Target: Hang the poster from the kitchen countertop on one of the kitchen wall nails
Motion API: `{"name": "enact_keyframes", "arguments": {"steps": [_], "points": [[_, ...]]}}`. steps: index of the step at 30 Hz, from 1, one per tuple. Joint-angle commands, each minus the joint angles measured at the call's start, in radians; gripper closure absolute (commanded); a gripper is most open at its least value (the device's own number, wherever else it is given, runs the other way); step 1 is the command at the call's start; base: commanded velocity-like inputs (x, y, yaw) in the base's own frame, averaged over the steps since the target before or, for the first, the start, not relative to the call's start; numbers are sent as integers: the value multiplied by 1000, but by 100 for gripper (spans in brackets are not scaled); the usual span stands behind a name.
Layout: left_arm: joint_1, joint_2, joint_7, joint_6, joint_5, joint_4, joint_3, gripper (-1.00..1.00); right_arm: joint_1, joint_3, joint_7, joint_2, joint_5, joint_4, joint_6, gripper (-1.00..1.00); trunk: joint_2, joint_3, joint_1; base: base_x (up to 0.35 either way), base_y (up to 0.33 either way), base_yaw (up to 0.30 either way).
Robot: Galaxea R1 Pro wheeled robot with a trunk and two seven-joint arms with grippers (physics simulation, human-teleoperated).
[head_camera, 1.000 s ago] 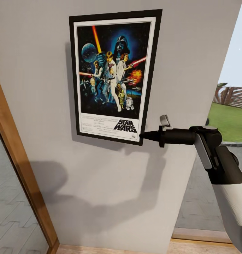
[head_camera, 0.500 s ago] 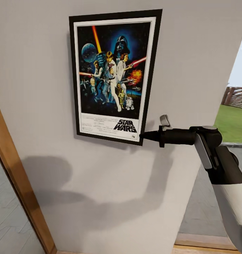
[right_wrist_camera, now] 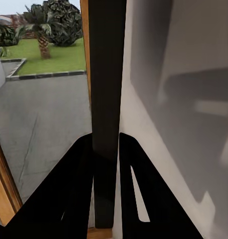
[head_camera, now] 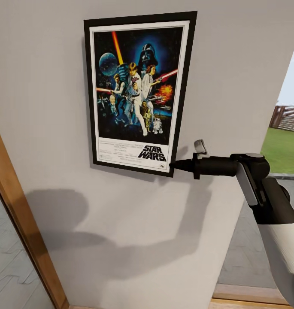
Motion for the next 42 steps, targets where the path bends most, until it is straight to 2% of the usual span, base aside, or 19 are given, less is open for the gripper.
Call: {"name": "enact_keyframes", "arguments": {"steps": [1, 42], "points": [[0, 0, -6, 1, 7, 0, 3, -100, 0, 1, -1, -1, -7, 0, 8, 100, -1, 0, 0, 0, 0, 0], [0, 0, -7, 1, 7, 0, 4, -100, 0, 1, -1, -1, -7, -1, 8, 100, -1, 0, 0, 28, 0, 0]]}}
